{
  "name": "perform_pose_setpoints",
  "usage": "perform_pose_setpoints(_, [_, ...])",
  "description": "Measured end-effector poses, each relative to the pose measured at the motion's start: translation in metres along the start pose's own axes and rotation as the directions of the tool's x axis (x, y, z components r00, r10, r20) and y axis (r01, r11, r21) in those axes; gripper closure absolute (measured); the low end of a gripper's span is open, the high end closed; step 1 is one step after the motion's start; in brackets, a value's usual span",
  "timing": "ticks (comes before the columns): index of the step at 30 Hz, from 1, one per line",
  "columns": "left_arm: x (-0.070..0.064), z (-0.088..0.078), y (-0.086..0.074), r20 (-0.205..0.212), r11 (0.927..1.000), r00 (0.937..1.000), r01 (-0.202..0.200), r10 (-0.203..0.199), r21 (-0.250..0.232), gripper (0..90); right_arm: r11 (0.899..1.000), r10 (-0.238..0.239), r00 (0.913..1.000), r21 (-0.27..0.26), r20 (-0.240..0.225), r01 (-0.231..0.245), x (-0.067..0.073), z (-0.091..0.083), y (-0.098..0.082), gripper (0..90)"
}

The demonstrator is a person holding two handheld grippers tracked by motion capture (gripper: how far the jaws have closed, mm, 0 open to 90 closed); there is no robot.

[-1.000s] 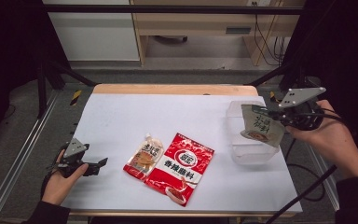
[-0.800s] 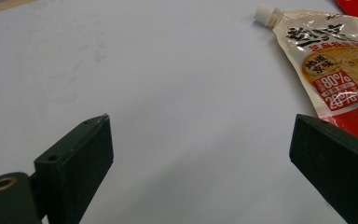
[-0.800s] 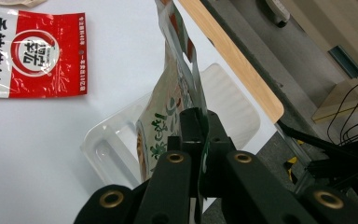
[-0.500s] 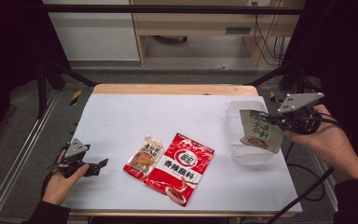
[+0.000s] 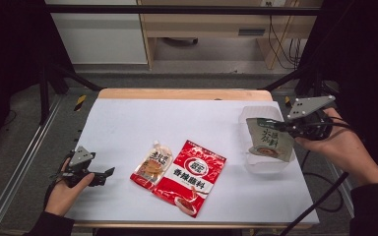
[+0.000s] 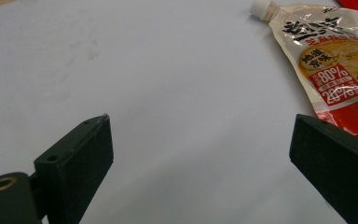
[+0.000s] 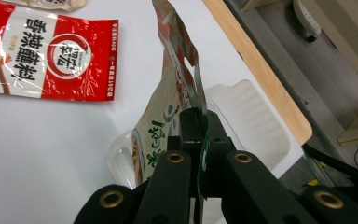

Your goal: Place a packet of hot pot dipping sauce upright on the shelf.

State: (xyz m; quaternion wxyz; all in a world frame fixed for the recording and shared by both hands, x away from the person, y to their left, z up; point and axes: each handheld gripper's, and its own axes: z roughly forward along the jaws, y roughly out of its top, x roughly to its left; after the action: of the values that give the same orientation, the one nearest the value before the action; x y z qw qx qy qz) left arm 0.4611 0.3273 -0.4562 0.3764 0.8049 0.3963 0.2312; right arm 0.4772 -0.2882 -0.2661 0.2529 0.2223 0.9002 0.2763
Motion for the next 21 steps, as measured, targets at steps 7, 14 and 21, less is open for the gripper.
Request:
perform_pose_setpoints(7, [-0.001, 0.0015, -0.0001, 0.0, 1.0, 1.0, 0.0, 0.0, 0.006, 5.9, 1.0, -0.022, 0.9991, -0.017, -0.037, 0.021, -0.001, 0.0038, 0.0039, 90.0])
perform_pose_setpoints(14, [-0.0012, 0.0024, -0.0004, -0.001, 0.9999, 1.0, -0.002, 0.002, 0.011, 5.9, 0.999, -0.035, 0.9977, -0.027, -0.058, 0.034, 0.0002, 0.0003, 0.0015, 90.0])
perform_pose_setpoints(21, [-0.0017, 0.0028, 0.0001, 0.002, 0.9999, 1.0, -0.009, 0.009, 0.015, 5.9, 0.999, -0.032, 0.9968, -0.02, -0.074, 0.031, 0.0007, 0.0005, -0.0005, 90.0])
